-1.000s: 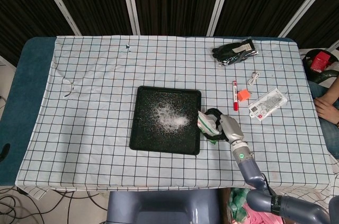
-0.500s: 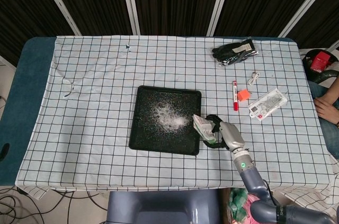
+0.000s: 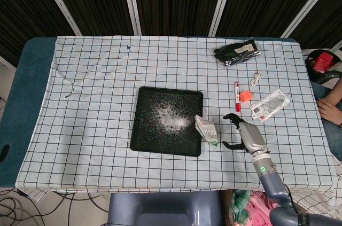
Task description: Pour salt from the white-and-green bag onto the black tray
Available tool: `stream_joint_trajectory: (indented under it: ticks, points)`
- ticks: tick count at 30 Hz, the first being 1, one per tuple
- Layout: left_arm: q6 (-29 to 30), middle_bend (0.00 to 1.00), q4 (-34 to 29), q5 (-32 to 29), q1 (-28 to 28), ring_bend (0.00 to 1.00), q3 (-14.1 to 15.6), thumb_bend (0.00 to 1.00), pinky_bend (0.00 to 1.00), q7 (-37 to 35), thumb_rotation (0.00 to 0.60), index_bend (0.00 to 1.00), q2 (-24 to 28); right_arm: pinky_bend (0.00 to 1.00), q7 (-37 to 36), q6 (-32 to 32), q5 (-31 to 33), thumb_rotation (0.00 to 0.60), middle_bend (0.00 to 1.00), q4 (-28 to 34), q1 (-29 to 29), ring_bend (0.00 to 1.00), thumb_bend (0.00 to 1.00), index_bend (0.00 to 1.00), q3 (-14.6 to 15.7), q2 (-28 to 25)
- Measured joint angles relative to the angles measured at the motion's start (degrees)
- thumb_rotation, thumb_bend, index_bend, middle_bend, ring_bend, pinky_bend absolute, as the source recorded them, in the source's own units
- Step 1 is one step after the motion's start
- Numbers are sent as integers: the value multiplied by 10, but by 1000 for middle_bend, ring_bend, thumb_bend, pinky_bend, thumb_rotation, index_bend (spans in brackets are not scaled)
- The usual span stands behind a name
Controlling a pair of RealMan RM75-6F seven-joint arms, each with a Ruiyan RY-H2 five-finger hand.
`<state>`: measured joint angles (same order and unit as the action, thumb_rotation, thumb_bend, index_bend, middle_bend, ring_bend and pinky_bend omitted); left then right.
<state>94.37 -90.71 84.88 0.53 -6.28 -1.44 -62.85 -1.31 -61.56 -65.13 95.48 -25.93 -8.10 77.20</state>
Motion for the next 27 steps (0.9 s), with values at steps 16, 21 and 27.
stream_joint_trajectory:
  ticks: [16,21,27]
  points:
    - [-32,85,-19,0,6,25,15,298,115,34,600,165,5,328,108,-157,-110,600,139,47,85,228,169,176,35,-197]
    - [-41,86,-28,-6,10,16,15,286,85,40,600,162,6,327,123,-227,-158,600,140,9,126,232,168,176,47,-199]
    - [-42,84,-21,-9,15,0,9,274,50,35,600,162,1,327,99,-255,-182,600,140,-26,154,232,169,176,56,-187]
